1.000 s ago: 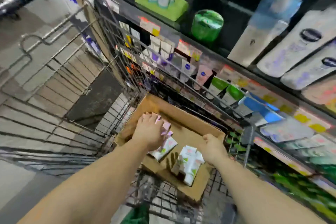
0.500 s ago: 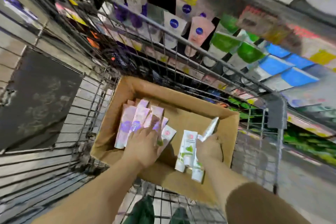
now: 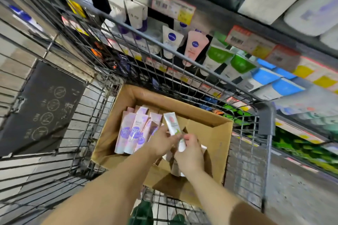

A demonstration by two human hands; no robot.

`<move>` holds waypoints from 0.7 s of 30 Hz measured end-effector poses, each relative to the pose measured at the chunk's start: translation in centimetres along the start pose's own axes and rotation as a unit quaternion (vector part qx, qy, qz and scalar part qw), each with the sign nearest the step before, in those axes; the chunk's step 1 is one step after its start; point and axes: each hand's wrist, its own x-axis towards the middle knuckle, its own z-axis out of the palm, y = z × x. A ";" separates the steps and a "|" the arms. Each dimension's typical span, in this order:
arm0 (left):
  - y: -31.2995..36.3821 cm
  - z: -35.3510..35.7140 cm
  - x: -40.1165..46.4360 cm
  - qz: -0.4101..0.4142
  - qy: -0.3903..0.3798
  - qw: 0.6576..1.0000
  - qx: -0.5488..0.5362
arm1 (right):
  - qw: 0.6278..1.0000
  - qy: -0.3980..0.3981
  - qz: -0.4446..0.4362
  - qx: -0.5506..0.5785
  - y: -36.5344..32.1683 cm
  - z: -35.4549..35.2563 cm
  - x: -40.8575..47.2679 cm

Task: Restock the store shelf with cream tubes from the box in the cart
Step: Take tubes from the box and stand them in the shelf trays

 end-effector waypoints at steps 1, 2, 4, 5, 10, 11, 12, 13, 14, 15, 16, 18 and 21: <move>-0.3 -0.5 0.0 0.001 0.008 1.000 -0.015 | 0.999 -0.028 -0.021 -0.012 0.4 -0.1 0.0; -0.5 -1.0 -0.2 0.000 0.015 1.000 -0.019 | 0.997 -0.057 -0.034 -0.035 1.1 -0.2 0.1; -1.0 -2.0 -0.3 -0.023 0.027 0.999 -0.039 | 0.993 -0.069 -0.010 -0.093 2.9 -0.4 0.6; -1.2 -2.4 -0.4 -0.037 0.032 0.997 -0.062 | 0.992 -0.051 0.028 -0.112 3.9 -0.4 0.8; -3.1 -4.5 -1.0 -0.077 0.024 0.992 -0.097 | 0.983 -0.036 0.149 -0.096 6.8 1.9 0.9; -3.4 -4.7 -1.1 -0.082 0.021 0.991 -0.103 | 0.983 -0.035 0.153 -0.098 6.9 2.3 1.1; -3.8 -4.8 -1.2 -0.085 0.020 0.990 -0.110 | 0.983 -0.035 0.154 -0.095 6.9 2.5 1.3; -4.3 -4.9 -1.3 -0.091 0.019 0.989 -0.116 | 0.983 -0.040 0.157 -0.088 7.0 2.7 1.6; -4.6 -4.8 -1.4 -0.100 0.019 0.988 -0.119 | 0.983 -0.046 0.162 -0.075 6.9 2.8 1.8; -4.7 -4.6 -1.6 -0.107 0.020 0.987 -0.120 | 0.982 -0.058 0.169 -0.059 7.0 2.7 1.9; -4.7 -4.4 -1.9 -0.108 0.022 0.987 -0.117 | 0.982 -0.075 0.172 -0.039 7.0 2.5 1.7; -4.2 -3.7 -2.4 -0.107 0.012 0.988 -0.110 | 0.980 -0.111 0.164 0.006 6.8 1.5 1.0; -1.3 -2.1 -4.0 -0.088 -0.032 0.993 -0.076 | 0.986 -0.109 0.115 0.055 5.1 -1.6 -0.8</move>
